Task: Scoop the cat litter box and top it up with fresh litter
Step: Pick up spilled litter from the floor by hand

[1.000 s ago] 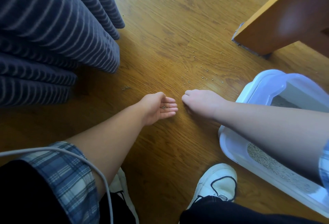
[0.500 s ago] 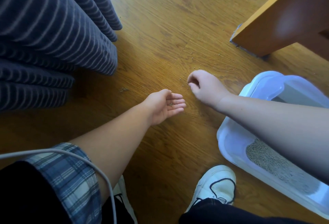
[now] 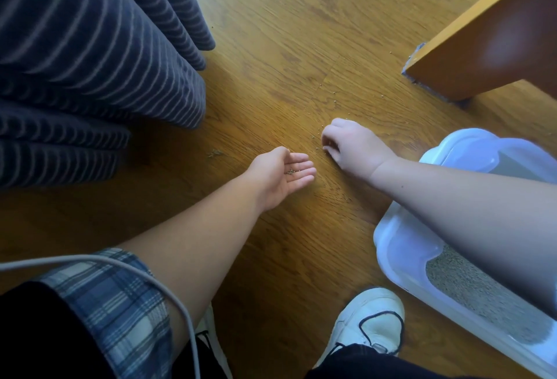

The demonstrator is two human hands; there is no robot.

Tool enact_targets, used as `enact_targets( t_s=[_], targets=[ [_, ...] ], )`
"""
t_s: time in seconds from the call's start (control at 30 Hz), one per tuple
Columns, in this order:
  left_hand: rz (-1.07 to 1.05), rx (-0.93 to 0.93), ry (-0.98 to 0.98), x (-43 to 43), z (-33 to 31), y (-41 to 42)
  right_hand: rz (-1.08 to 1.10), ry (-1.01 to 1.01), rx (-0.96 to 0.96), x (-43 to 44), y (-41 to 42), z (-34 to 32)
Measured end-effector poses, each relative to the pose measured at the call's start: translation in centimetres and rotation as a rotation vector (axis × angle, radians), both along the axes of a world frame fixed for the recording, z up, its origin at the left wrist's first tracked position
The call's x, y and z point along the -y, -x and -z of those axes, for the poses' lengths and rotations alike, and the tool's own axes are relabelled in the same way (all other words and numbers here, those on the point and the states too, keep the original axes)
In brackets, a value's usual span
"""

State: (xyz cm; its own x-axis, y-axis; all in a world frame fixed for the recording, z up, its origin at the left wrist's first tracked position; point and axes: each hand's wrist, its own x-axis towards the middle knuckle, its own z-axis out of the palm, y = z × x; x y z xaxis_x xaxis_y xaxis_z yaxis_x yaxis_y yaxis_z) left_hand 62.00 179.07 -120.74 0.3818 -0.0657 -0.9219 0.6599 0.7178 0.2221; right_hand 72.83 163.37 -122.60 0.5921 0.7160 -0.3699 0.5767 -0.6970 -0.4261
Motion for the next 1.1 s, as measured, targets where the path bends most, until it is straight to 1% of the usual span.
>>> enact_targets(
  t_s=[0.13, 0.2, 0.23, 0.3, 0.37, 0.43, 0.53, 0.6, 0.67, 0.83, 1.1],
  targets=[
    [-0.011, 0.000, -0.003, 0.2, 0.1, -0.1, -0.050, 0.040, 0.020, -0.1, 0.4, 0.1],
    [-0.011, -0.005, -0.003, 0.3, 0.1, -0.1, -0.030, 0.059, 0.006, -0.3, 0.4, 0.0],
    [-0.009, -0.006, -0.001, 0.5, 0.2, -0.1, -0.004, 0.045, -0.016, -0.4, 0.4, -0.2],
    [-0.004, 0.000, 0.010, 0.8, 0.1, -0.3, 0.024, -0.048, -0.091, -0.7, 0.6, -0.9],
    [-0.043, 0.013, 0.032, 1.1, 0.1, -0.4, -0.029, -0.135, -0.169, -0.9, 1.2, -1.7],
    [-0.091, 0.029, 0.053, 1.4, 0.0, -0.6, -0.068, -0.165, -0.211, -0.7, 1.8, -2.0],
    [-0.055, 0.024, 0.032, 1.3, 0.1, -0.6, 0.058, -0.159, -0.127, -0.3, 0.7, -1.5],
    [-0.036, 0.013, 0.014, 1.0, 0.1, -0.6, 0.150, -0.116, -0.065, -0.5, -0.6, -1.1],
    [-0.041, 0.002, 0.011, 0.7, 0.1, -0.6, 0.168, -0.075, -0.042, -1.0, -1.3, -0.8],
    [-0.062, -0.004, 0.002, 0.1, 0.2, -0.3, 0.060, 0.002, -0.059, -2.1, -1.5, 0.1],
    [-0.070, 0.003, -0.003, -0.4, 0.3, 0.0, -0.080, -0.046, 0.013, -1.8, -0.9, 0.7]
  ],
)
